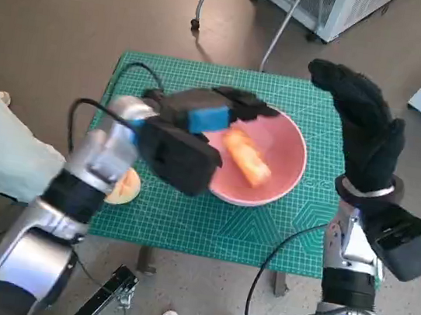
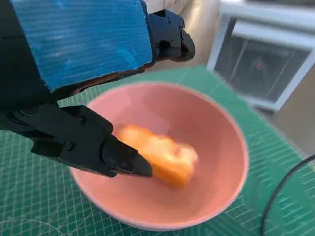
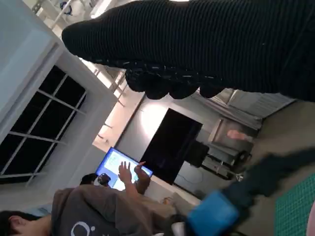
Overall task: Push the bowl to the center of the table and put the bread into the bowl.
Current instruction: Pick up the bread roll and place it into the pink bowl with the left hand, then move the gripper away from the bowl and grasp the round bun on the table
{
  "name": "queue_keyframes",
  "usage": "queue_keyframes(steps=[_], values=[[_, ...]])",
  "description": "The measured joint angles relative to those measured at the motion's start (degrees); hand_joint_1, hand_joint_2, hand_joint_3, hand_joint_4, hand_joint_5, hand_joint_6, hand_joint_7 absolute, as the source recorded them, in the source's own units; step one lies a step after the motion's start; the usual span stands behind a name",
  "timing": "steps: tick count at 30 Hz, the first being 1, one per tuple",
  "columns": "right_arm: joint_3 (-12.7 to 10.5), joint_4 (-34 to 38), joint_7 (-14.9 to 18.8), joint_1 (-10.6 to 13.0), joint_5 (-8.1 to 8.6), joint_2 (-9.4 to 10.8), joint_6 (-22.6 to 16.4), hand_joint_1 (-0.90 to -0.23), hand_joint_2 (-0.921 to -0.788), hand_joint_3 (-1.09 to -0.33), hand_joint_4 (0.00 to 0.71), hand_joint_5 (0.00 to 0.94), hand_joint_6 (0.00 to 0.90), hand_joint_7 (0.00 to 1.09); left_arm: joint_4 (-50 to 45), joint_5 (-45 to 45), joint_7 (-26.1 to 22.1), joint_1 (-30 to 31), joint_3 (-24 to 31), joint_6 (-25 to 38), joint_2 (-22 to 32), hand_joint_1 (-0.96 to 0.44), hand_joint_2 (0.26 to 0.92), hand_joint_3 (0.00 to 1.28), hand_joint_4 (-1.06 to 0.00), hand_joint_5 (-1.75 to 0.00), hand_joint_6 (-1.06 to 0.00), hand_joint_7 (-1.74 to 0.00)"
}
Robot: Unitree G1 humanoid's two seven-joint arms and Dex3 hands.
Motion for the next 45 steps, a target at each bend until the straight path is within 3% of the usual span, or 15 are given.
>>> queue_keyframes(steps=[10,22,33,45], values=[[0.2,-2.2,-0.1,1.2,0.09,0.3,0.2,-0.708,-0.921,-0.754,0.295,0.005,-0.001,0.89,-21.2,-7.1,-6.1,13.3,11.5,4.1,14.4,-0.01,0.814,0.00,-0.10,0.00,-0.13,-0.17],[0.3,-2.2,-0.1,1.2,0.27,1.1,0.7,-0.712,-0.921,-0.751,0.295,0.005,-0.001,0.89,-28.0,-8.4,-7.3,27.8,20.3,7.4,26.1,-0.04,0.812,0.00,-0.11,0.00,-0.17,-0.10],[0.3,-2.0,0.0,1.0,0.59,1.7,1.0,-0.710,-0.921,-0.754,0.293,0.004,-0.001,0.89,-28.6,-7.5,-7.5,34.4,20.2,11.1,28.7,-0.03,0.812,0.00,-0.11,0.00,-0.20,-0.06],[0.2,-2.0,0.6,0.8,1.54,1.7,1.4,-0.710,-0.921,-0.757,0.283,0.000,-0.001,0.89,-22.7,-3.1,-5.3,34.4,13.0,11.2,26.6,-0.01,0.814,0.00,-0.13,-0.01,-0.23,-0.05]])
